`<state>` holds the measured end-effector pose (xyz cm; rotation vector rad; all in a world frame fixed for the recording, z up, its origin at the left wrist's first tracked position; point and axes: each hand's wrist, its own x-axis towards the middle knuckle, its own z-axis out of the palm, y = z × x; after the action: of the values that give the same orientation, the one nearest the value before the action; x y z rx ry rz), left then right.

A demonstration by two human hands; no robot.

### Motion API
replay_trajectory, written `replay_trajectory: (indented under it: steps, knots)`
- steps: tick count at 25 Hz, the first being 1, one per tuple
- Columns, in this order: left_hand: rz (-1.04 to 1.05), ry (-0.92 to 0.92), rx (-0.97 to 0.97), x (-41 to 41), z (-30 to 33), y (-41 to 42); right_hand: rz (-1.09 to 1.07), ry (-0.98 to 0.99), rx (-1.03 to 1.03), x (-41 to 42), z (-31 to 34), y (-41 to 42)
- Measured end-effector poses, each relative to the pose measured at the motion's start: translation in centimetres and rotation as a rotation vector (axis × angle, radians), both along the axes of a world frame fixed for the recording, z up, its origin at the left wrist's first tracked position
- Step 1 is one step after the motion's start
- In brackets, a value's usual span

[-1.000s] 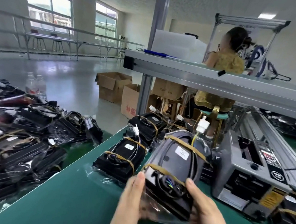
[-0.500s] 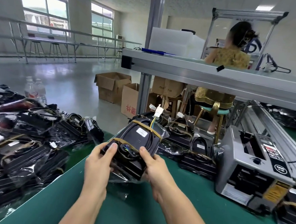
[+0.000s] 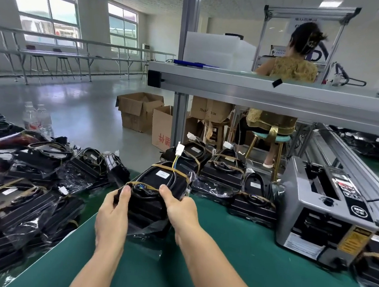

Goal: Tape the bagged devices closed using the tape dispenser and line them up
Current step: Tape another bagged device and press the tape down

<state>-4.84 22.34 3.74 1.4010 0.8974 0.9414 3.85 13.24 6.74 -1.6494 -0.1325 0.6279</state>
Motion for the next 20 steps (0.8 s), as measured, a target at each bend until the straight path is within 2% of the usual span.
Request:
replay_trajectory:
  steps: [3,5,10,14,20]
  knots:
    - [-0.018,-0.139,-0.12,0.5,0.3,0.3,-0.001,0.036,-0.002,0.5,0.5,0.5]
    - [-0.044,-0.17,-0.161,0.7,0.5,0.5,0.011,0.103,0.032,0.1,0.6,0.3]
    - [-0.048,-0.205,-0.171,0.6,0.1,0.8,0.006,0.127,0.085,-0.4,0.3,0.0]
    - [-0.029,-0.245,-0.204,0.9,0.3,0.0,0.0,0.072,0.086,-0.9,0.1,0.0]
    - [0.014,-0.25,-0.133,1.3,-0.1,-0.9,0.042,0.005,0.041,-0.5,-0.7,-0.4]
